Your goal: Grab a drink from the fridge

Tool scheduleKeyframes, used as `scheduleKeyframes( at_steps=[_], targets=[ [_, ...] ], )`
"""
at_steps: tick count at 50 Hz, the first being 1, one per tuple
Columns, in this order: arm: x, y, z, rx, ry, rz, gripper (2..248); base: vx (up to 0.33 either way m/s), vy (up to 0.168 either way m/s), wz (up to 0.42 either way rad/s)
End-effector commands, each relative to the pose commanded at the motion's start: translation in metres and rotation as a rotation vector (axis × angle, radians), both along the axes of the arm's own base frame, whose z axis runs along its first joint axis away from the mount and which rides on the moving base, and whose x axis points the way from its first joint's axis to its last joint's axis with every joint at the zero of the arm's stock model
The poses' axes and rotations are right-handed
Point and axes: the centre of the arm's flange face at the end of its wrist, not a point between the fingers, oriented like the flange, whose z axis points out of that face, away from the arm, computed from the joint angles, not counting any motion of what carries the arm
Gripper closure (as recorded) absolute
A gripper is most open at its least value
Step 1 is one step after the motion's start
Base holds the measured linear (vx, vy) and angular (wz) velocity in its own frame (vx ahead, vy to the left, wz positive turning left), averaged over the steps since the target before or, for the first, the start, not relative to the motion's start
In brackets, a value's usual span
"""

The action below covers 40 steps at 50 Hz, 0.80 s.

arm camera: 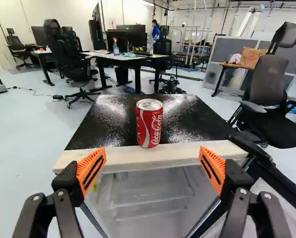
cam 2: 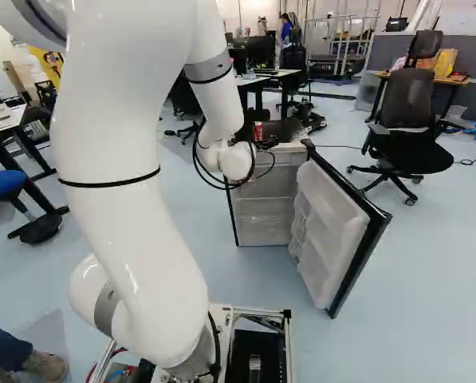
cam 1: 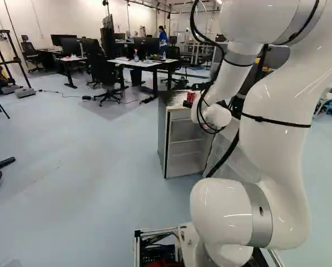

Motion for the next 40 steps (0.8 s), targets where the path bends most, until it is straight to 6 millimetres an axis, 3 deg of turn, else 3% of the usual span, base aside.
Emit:
scheduleKeyframes(
  at_steps=[14, 40],
  targets=[
    [-0.02, -0.013, 0.016, -0.008, -0.023, -0.04, 3, 0.0, 0.0, 0.0],
    [-0.039, -0.051, 0.033, -0.002, 0.033, -0.159, 3, 0.0, 0.0, 0.0]
  ],
)
